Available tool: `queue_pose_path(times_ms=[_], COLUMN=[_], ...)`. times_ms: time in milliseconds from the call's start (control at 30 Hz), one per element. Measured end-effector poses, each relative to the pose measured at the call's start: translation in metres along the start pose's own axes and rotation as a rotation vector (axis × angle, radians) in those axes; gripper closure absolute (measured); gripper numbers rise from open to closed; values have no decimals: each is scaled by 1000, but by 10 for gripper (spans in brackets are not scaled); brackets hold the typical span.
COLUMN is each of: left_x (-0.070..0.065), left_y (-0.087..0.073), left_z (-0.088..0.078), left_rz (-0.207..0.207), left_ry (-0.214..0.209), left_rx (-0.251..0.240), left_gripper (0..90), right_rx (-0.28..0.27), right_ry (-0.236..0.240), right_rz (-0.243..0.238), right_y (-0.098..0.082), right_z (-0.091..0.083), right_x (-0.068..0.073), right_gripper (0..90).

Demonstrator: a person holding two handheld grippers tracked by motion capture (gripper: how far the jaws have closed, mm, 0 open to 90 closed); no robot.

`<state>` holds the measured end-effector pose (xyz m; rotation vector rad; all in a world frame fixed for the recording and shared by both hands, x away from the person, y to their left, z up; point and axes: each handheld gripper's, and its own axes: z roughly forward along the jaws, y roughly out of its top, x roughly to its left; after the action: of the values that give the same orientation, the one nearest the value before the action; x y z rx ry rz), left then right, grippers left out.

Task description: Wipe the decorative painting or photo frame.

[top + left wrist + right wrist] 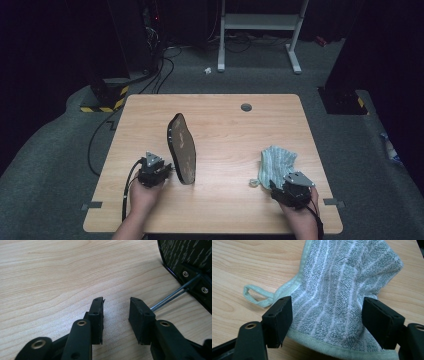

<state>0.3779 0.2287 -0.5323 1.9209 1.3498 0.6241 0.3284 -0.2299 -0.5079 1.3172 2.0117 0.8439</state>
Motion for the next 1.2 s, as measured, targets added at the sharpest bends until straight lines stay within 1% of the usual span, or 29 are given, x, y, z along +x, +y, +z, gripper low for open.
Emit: queue_pose_path(times_ms=[233, 300, 367, 500, 633, 767, 833, 933, 1000, 1033, 1067, 1133, 1200], left_x=[0, 0, -1, -5, -12, -25, -33, -46, -55, -60, -63, -73, -79], left_y=[-3, -5, -6, -8, -12, -20, -22, -24, -25, -25, -25, -23, -21], left_z=[-4, -6, -9, -16, -23, -34, -40, -52, -59, -62, -65, -72, -76], left_rz=[3, 10, 11, 22, 48, 87, 100, 120, 133, 134, 140, 163, 154], left_ry=[4, 6, 1, -1, -9, -35, -48, -83, -86, -97, -120, -132, -133], left_rx=[2, 5, 8, -2, -1, -5, -15, -43, -65, -79, -88, -112, -135], left_gripper=[620, 618, 613, 603, 594, 580, 552, 526, 475, 475, 466, 434, 429], right_rx=[-1, -4, -9, -9, -18, -27, -34, -42, -43, -43, -42, -42, -42], right_ry=[6, 6, 10, 19, 28, 44, 55, 61, 68, 68, 70, 70, 71], right_rz=[0, 3, 5, 3, 2, -4, -8, -12, -15, -15, -18, -23, -24], right_y=[0, 1, 1, 3, 7, 15, 21, 26, 31, 31, 32, 35, 35], right_z=[0, 0, 0, 1, 4, 11, 16, 19, 23, 23, 25, 27, 27], right_x=[1, 1, 1, 2, 3, 6, 8, 10, 13, 13, 14, 16, 17], right_gripper=[253, 254, 254, 254, 256, 258, 259, 260, 260, 260, 260, 260, 260])
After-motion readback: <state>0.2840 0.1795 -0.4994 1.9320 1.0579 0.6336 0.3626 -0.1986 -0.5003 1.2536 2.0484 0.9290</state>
